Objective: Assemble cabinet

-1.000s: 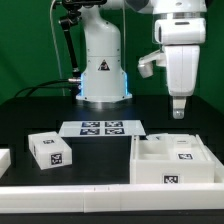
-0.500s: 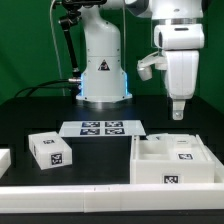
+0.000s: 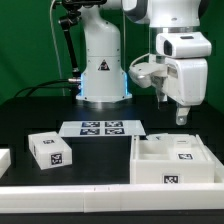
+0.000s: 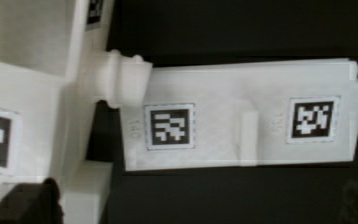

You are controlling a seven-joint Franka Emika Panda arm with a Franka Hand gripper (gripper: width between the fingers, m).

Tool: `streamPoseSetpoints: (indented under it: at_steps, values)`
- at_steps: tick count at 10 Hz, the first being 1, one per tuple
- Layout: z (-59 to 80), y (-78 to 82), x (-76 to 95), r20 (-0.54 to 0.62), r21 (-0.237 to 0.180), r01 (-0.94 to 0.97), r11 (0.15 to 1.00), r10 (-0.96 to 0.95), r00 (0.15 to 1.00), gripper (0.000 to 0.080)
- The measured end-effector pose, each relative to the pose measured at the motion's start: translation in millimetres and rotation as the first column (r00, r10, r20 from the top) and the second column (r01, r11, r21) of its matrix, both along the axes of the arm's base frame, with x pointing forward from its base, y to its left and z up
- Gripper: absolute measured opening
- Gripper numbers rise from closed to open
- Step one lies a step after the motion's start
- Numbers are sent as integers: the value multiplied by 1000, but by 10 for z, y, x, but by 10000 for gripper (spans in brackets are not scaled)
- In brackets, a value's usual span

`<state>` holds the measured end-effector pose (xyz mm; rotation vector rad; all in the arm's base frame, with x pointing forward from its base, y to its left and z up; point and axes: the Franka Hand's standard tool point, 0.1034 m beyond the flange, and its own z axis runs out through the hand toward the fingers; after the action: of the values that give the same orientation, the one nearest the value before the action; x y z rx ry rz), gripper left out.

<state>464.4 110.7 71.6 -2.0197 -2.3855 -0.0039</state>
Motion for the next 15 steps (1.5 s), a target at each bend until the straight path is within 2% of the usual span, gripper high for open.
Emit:
streamPoseSetpoints:
  at_steps: [4,5,9,13,15]
  values:
    - [-9,-19,0,-2,-1,9,1000,-9,1000,796]
    - [-33,-40,-26,-8,2,-63,998,63,998,796]
    - [-212,-33,-212,-29,14,-96,995,96,995,796]
    - [-324,-29,-299,-54,18,-84,996,85,995,796]
    - [-428,-22,-333,-63,27,-80,996,81,995,796]
